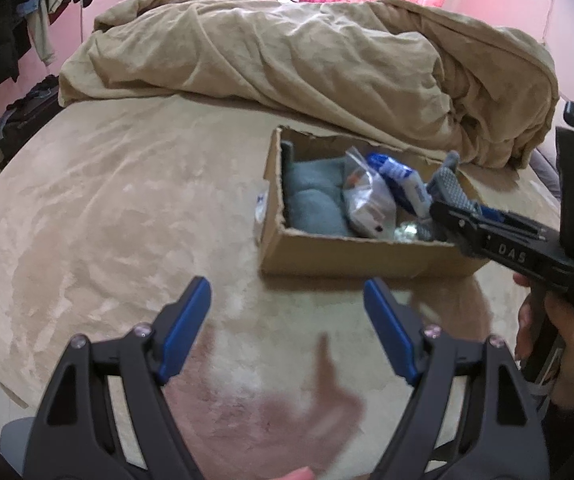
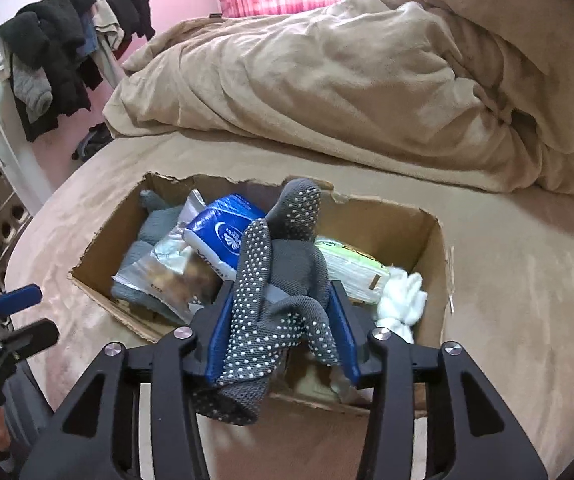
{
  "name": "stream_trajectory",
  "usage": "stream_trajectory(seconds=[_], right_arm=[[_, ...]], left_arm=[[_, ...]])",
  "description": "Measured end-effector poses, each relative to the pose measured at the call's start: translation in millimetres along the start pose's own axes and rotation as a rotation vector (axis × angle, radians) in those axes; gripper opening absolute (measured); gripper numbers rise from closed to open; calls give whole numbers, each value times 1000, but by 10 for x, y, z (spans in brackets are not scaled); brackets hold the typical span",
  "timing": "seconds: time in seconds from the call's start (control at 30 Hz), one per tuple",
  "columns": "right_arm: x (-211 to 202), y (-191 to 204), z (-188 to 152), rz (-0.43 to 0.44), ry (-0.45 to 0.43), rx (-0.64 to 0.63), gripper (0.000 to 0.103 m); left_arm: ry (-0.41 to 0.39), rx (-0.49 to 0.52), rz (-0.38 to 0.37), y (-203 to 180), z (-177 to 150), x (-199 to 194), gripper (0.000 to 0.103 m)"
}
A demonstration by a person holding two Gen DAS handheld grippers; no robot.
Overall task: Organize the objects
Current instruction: 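Carry the glove over the box and lower it in with right tool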
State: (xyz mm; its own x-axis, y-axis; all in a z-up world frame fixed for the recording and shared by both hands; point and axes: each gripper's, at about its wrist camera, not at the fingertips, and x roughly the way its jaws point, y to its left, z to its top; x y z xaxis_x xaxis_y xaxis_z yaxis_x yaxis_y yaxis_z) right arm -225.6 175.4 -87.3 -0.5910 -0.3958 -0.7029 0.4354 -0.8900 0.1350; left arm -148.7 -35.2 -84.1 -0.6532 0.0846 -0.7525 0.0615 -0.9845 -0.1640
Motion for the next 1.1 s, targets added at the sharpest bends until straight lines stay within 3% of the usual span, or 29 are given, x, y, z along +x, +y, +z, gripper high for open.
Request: stream_trajectory(seconds=[0.17, 0.4, 0.47, 0.5, 0.6, 0.67, 0.73, 0.9, 1.1], right_arm=[[-166, -19, -18, -27, -33, -9, 65], [-623, -97, -213, -11, -77, 13, 66], [-624, -93, -232, -2, -69, 17, 56], [-573, -74, -232, 1, -45, 9, 43], [-450, 4, -197, 21, -22, -5, 38], [-391, 31, -97, 26, -23, -8, 29], [-283, 12, -12, 19, 6, 4, 14], [73, -106, 64, 15, 102, 49, 14], [-11, -73, -46, -22, 85, 41, 14]], left_arm=[[-8, 2, -8, -30, -6, -57, 80], [-2, -7, -18, -22, -31, -80, 80], [5, -11, -21, -29, -47, -65, 80], [9, -10, -25, -37, -54, -58, 80], [9, 1, -30, -78, -59, -69, 80], [6, 4, -33, -85, -50, -87, 80], [1, 2, -34, -83, -33, -104, 80], [-3, -6, -30, -41, -10, -104, 80], [9, -19, -15, 0, -44, -78, 80]])
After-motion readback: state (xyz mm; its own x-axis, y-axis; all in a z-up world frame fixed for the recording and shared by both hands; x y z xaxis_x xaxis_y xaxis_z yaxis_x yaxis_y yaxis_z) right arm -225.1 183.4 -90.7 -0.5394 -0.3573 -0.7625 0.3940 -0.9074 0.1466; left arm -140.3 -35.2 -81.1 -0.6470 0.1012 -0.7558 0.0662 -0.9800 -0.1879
